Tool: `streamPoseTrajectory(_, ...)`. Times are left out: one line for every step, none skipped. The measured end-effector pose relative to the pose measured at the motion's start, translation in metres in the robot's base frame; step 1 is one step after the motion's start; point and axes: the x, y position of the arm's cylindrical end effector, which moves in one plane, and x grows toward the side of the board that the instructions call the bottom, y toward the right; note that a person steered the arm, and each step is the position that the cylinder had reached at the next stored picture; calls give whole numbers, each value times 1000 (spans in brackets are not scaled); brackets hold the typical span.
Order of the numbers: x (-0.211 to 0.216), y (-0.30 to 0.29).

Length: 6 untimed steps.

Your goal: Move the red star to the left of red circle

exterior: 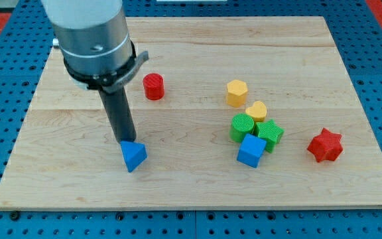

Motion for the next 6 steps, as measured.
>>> streamPoseTrajectory(8, 88)
streamPoseTrajectory(48, 136)
streamPoseTrajectory(59, 208)
streamPoseTrajectory(54, 283)
streamPoseTrajectory(38, 324)
streamPoseTrajectory(4, 335)
